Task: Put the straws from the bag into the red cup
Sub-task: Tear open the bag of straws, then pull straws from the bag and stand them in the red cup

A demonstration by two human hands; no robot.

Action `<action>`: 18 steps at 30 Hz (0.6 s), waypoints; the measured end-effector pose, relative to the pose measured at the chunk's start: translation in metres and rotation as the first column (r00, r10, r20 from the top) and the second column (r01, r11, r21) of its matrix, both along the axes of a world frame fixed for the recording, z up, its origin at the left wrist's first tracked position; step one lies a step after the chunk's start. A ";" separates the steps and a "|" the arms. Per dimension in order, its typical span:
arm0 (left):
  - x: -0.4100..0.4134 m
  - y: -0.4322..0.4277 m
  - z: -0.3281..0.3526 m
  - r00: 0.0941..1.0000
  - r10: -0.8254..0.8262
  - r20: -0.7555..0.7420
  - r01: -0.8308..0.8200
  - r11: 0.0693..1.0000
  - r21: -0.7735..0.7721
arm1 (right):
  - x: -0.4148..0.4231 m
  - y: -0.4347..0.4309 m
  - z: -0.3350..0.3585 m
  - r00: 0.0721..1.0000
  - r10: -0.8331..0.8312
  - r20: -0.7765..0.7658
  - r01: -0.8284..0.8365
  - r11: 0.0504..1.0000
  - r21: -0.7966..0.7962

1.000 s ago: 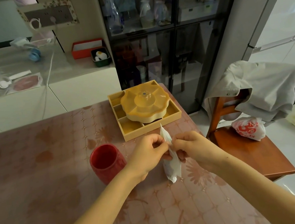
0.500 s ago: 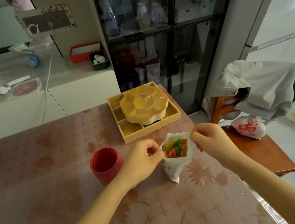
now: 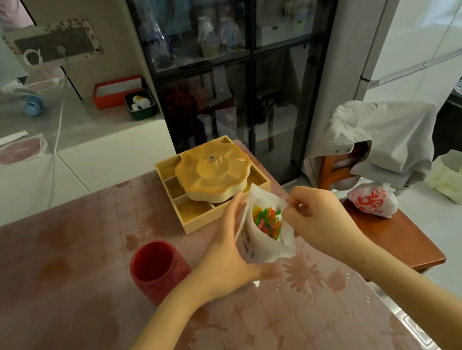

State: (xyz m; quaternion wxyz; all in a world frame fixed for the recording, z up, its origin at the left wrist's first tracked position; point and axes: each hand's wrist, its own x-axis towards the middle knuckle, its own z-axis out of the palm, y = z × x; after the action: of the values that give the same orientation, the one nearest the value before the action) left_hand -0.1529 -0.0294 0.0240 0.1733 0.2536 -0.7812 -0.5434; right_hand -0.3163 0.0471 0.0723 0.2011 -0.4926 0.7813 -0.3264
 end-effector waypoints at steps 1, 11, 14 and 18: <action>-0.006 0.003 -0.002 1.000 -0.005 -0.010 0.005 1.000 -0.027 | 0.000 0.001 0.004 1.000 0.009 0.002 -0.009 1.000 0.002; -0.052 -0.007 0.038 0.974 0.049 -0.221 -0.103 0.965 -0.242 | -0.019 0.017 0.051 0.997 -0.052 -0.064 0.036 0.971 -0.237; -0.057 -0.022 0.064 0.969 -0.015 -0.245 -0.067 0.944 -0.324 | -0.020 0.011 0.061 0.996 -0.058 -0.066 0.030 0.930 -0.367; -0.047 -0.040 0.092 0.963 0.014 -0.268 -0.137 0.884 -0.446 | -0.014 -0.006 0.072 0.999 0.039 0.036 -0.013 0.844 -0.536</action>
State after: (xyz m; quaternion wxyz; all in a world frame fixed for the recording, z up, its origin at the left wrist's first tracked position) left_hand -0.2002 -0.0690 0.1162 0.3494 0.1629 -0.8480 -0.3636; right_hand -0.3298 0.0412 0.1442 0.0780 -0.5321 0.6477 -0.5397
